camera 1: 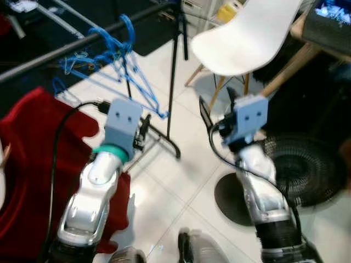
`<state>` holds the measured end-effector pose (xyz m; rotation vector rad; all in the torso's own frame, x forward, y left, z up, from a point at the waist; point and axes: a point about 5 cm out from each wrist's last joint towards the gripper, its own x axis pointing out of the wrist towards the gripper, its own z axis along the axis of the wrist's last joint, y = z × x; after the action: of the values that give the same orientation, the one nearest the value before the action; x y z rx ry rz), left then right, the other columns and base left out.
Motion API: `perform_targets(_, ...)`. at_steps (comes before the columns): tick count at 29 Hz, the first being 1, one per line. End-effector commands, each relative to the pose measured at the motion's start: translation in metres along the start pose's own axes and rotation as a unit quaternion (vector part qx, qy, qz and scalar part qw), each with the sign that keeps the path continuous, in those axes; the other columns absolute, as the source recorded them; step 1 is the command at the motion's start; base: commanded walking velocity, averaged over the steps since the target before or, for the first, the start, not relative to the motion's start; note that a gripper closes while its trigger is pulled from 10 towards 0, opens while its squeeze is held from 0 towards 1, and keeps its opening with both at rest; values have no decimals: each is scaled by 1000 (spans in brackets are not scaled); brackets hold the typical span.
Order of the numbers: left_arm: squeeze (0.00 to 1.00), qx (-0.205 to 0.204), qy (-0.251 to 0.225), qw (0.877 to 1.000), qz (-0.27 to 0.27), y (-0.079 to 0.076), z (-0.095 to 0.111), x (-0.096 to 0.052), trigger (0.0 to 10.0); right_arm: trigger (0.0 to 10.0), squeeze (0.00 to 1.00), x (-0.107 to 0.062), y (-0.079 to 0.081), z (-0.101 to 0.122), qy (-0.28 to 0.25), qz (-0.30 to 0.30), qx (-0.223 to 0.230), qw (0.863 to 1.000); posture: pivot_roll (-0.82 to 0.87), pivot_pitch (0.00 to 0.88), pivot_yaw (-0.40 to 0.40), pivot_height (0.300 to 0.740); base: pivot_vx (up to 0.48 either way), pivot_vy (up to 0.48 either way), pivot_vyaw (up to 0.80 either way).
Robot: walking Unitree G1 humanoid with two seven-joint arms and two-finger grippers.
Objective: Hang hanger
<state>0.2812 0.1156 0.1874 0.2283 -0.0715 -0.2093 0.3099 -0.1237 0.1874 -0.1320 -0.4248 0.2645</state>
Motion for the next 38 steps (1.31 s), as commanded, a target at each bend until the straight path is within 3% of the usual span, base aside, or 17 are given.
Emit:
perform_targets(1,0,8,6,1000,-7,-4,-3,-4,10000,10000,0,-1,1,0,-1,-2,2,1000,-4,124,13,740,0,0,-800)
perform_targets(10,0,12,-1,1000,-24,-10,-1,-6,10000,10000,0,-1,2,0,-1,-2,3,1000,-2,126,17,740,0,0,-800)
perform_targets(16,0,-7,1,1000,-23,-6,-1,-5,10000,10000,0,-1,3,-1,-1,-3,4,1000,2,128,21,740,0,0,-800)
perform_targets(19,0,-42,17,999,-17,-5,-2,-4,10000,10000,0,-1,4,-1,-1,-3,5,1000,1,127,21,740,0,0,-800)
perform_targets(28,0,-3,-39,999,-3,-1,6,3,10000,10000,0,3,-1,2,-10,-13,-4,1000,-11,87,36,740,0,0,-800)
perform_targets(38,0,-6,-56,998,6,4,10,16,10000,10000,0,10,1,8,-29,-11,-17,999,-42,31,47,740,0,0,-800)
